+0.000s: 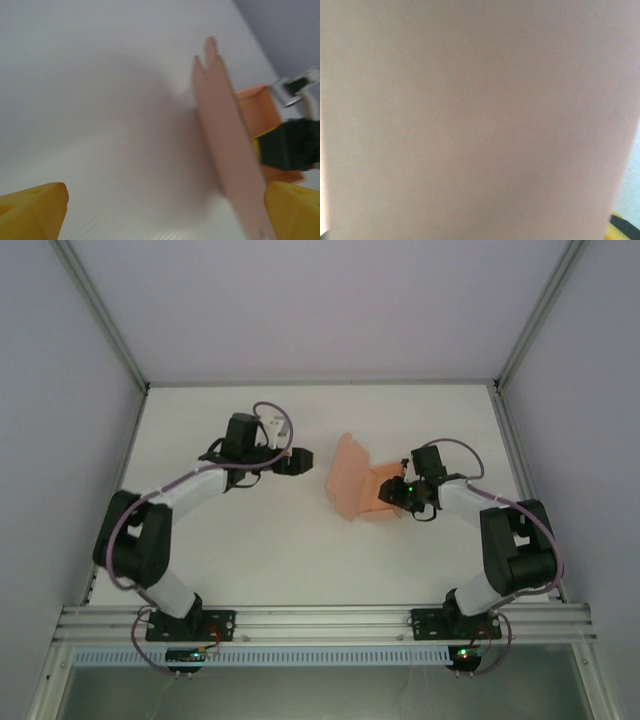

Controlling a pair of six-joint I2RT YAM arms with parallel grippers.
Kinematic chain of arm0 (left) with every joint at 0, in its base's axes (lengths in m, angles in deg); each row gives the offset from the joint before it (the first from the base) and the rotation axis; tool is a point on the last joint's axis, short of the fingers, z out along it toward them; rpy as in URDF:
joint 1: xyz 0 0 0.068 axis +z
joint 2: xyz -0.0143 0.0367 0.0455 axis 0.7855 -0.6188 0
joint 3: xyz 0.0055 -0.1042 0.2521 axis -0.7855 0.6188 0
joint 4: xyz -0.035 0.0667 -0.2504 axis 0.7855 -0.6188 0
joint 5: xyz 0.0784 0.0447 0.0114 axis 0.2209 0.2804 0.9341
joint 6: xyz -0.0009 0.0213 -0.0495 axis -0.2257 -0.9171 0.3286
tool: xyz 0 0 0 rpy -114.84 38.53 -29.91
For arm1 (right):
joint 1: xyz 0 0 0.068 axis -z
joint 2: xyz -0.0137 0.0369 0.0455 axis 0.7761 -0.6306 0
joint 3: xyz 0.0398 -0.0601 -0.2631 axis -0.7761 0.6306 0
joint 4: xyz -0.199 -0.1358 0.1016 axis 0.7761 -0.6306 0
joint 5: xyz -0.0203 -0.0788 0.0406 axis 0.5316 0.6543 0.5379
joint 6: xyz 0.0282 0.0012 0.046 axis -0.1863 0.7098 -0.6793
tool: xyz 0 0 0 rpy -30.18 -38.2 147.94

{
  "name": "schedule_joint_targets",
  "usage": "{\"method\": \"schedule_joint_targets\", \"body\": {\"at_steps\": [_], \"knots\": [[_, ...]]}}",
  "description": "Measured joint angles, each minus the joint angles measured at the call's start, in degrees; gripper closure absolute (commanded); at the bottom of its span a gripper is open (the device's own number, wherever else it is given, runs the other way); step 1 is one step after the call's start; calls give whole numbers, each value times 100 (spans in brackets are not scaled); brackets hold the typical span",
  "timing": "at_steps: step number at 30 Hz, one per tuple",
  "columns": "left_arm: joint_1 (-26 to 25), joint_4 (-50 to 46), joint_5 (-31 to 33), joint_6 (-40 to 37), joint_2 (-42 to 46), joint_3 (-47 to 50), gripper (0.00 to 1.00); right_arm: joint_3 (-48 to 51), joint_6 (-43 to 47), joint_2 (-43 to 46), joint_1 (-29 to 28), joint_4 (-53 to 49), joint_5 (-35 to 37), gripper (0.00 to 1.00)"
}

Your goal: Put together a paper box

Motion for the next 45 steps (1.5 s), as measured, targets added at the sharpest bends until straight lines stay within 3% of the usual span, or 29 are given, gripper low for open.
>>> {"method": "schedule_joint_targets", "body": {"at_steps": [5,8,13,17,21,24,26,28,36,42,43,44,45], "knots": [[-201,120,-525,291,-455,-525,1,66,-271,-42,-72,452,81,57],[-398,-79,-592,249,-520,-793,9,157,-466,-72,-188,691,197,57],[-785,-717,-337,-92,-675,-1333,48,245,-686,-85,-348,920,323,57],[-973,-1196,20,-439,-776,-1416,69,282,-776,-83,-389,1054,391,57],[-1097,-1628,411,-927,-802,-1497,100,330,-817,-52,-411,1110,378,53],[-1134,-1971,678,-1377,-802,-1753,100,372,-850,114,-411,1099,308,43],[-1145,-2218,916,-1836,-800,-1956,100,369,-765,321,-411,1038,232,26],[-1145,-2516,1167,-2439,-798,-2186,100,356,-560,619,-411,876,153,1],[-1213,-3456,1639,-5128,-389,-2354,100,212,426,2284,-468,-179,455,1],[-1574,-3733,2398,-6529,-219,-2258,100,492,848,3233,-463,-562,901,1],[-1659,-3748,2555,-6697,-223,-2214,94,542,911,3281,-463,-590,942,1],[-1735,-3768,2688,-6870,-232,-2177,74,584,992,3296,-463,-614,973,1],[-1805,-3790,2806,-7014,-249,-2166,65,603,1080,3285,-463,-627,990,1]]}}
